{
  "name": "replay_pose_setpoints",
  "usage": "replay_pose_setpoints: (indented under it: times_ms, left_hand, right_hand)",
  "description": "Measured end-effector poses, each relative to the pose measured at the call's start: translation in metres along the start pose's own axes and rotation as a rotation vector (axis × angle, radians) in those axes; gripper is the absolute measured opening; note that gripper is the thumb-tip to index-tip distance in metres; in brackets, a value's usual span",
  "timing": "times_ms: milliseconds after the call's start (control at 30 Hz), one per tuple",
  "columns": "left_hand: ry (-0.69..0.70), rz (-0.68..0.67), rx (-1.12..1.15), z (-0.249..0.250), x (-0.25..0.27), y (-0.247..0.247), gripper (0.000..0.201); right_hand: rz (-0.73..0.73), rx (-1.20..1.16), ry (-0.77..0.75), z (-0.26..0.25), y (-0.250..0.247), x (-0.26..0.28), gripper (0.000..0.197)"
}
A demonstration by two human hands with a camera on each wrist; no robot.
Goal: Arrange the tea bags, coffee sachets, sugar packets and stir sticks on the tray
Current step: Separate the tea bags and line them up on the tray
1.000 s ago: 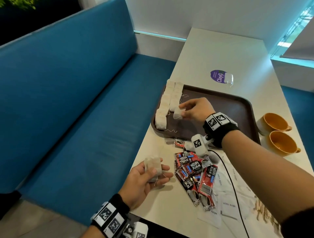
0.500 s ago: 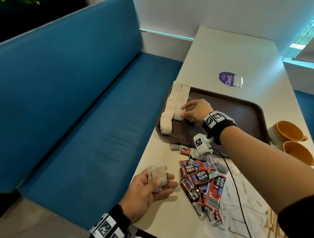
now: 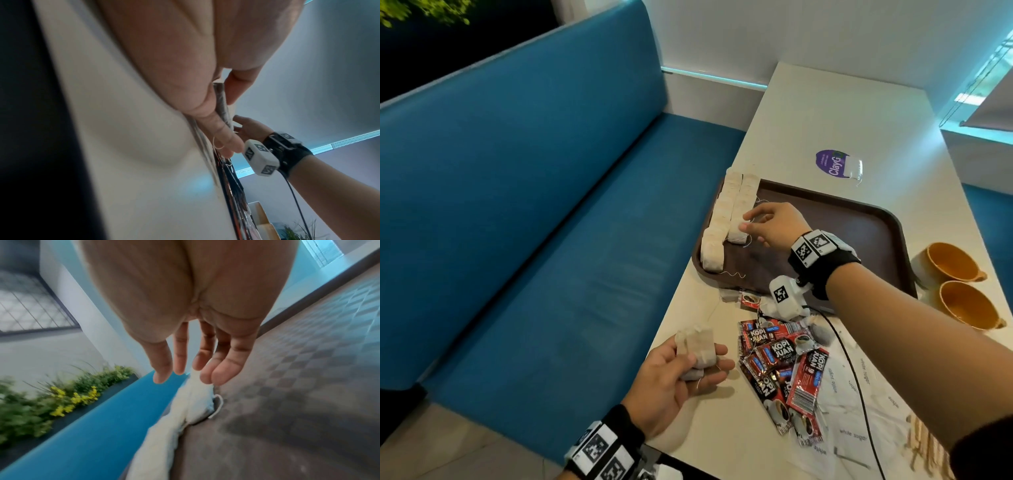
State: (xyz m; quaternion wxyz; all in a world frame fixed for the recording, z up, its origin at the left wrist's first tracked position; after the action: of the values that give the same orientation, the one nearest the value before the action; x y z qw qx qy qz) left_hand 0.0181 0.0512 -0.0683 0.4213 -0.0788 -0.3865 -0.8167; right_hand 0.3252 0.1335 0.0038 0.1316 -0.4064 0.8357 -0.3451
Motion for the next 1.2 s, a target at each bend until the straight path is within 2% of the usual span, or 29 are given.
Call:
replay_pose_setpoints:
  times_ms: [100,267,400,533,700,833,933,1200]
  left_hand:
    - [0.025,0.008,-0.031,-0.002,0.0,-0.002,0.028]
    - [0.046,0.027,-0.096,-0.001,0.001,0.0,0.029]
    - [0.029,0.022,-0.112,0.002,0.005,0.006,0.028]
    - [0.077,0.079,-0.093,0.003,0.008,0.009,0.02]
    - [0.096,0.129,-0.11,0.001,0.005,0.005,0.01]
    - [0.08,0.099,-0.098,0.002,0.007,0.008,0.01]
    - [0.071,0.098,-0.089,0.003,0.008,0.009,0.023]
    - [0.077,0.083,-0.079,0.001,0.006,0.009,0.027]
  right_hand:
    - [0.044,-0.137,-0.002,-0.013,-0.01,0.046,0.013]
    - [-0.089,-0.26,0.005,-0.027,-0.015,0.138,0.01]
    - [-0.121,-0.341,0.063,-0.017,0.001,0.188,0.008]
    - [-0.118,-0.411,0.038,-0.002,0.018,0.222,0.01]
    - [-0.194,-0.503,0.053,0.002,0.028,0.243,0.009]
    - [-0.096,-0.429,0.041,0.005,0.032,0.247,0.013]
    - [-0.037,-0.371,0.048,0.01,0.035,0.247,0.016]
    - [-0.012,-0.406,0.076,0.013,0.028,0.24,0.016]
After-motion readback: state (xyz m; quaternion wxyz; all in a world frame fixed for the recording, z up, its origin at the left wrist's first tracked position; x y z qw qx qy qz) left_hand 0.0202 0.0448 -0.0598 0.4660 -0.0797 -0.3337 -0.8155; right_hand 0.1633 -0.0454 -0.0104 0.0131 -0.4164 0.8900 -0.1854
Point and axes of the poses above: each hand's wrist, its own x-axis away from the middle knuckle, its own y-axis out of the palm, z = x × y, the point moved 3 cm from there along -x, towards the middle knuckle, and after that the axes turned 10 degrees about z, right-handed, at the moved point
